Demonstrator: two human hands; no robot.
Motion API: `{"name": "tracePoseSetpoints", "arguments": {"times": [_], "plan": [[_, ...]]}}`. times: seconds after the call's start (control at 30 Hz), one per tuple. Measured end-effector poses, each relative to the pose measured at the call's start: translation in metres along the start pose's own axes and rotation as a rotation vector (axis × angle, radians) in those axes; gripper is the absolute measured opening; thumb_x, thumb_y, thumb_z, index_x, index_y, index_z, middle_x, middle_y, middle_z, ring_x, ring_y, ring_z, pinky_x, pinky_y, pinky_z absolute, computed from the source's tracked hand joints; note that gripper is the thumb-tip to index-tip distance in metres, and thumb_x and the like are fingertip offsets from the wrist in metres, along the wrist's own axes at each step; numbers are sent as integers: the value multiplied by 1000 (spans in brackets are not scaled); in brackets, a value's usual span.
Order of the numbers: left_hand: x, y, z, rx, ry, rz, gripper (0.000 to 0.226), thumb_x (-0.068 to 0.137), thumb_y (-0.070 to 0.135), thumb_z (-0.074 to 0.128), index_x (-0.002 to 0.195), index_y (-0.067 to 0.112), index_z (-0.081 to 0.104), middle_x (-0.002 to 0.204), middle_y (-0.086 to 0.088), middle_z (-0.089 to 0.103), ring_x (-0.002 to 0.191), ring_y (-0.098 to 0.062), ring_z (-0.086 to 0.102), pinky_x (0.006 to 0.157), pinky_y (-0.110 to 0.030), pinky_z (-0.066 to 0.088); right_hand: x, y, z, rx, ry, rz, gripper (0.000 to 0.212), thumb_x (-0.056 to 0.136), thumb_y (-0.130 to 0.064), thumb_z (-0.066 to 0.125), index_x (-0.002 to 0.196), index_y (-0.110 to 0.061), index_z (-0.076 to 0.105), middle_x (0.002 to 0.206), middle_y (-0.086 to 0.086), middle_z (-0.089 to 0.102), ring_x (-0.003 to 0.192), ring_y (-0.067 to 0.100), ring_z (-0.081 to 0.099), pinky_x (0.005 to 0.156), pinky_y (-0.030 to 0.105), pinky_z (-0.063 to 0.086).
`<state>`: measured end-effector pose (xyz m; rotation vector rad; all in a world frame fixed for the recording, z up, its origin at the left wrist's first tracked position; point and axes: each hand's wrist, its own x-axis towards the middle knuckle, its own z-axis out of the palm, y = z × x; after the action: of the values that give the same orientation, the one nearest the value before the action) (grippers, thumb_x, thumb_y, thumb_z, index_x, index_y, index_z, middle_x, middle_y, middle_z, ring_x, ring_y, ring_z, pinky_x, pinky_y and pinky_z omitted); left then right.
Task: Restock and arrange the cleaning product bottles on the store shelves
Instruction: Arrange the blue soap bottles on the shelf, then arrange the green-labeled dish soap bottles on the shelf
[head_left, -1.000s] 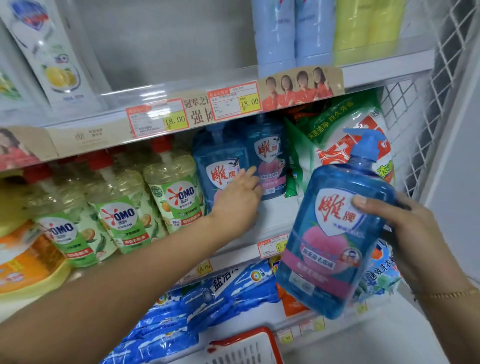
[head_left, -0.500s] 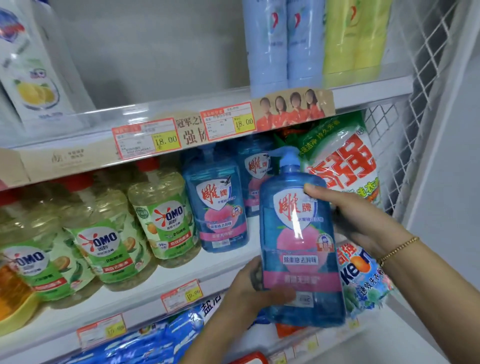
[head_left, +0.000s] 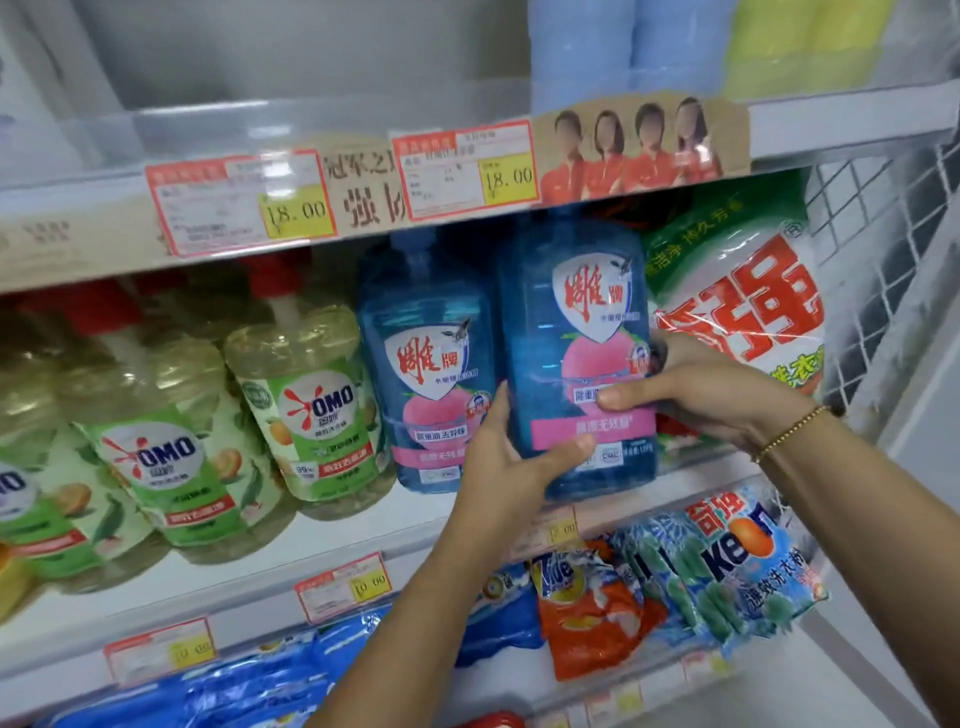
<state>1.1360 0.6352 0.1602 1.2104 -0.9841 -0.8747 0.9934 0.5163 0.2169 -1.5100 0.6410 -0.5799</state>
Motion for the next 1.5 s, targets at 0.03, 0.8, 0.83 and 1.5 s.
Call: {"name": "tracePoseSetpoints", "arguments": {"times": [0.03, 0.8, 0.83, 1.5], "plan": [[3, -1, 3, 52, 38, 6, 78, 78, 6, 77, 144, 17, 38, 118, 4, 67, 101, -7, 67, 86, -30, 57, 6, 2, -1, 5, 18, -10, 65, 53, 6, 73, 114, -6, 55, 90, 5, 74, 84, 19, 72, 69, 27, 59], [-15, -2, -50, 1197, 445, 613, 86, 74, 10, 79, 147, 20, 34, 158, -7, 15, 148, -21, 2, 118, -38, 7, 35, 39, 3, -108, 82, -152, 87, 67, 11, 77, 138, -21, 38, 124, -6, 60, 104, 3, 63, 69, 14, 52], [-8, -3, -56, 1294, 400, 619, 95, 71, 12, 82, 149, 22, 29, 160, -9, 8, 147, -24, -5, 116, -43, 5, 34, 39, 2, -124, 79, -150, 87, 68, 10, 77, 139, -22, 38, 124, -8, 60, 106, 1, 61, 70, 14, 52], [-76, 38, -112, 882, 530, 450, 52, 88, 13, 65, 137, 13, 46, 141, -5, 40, 129, -8, 33, 107, -11, 19, -45, -2, 82, -770, 694, -282, 22, 83, -25, 72, 94, -8, 65, 88, 6, 66, 84, 24, 61, 70, 29, 43]]}}
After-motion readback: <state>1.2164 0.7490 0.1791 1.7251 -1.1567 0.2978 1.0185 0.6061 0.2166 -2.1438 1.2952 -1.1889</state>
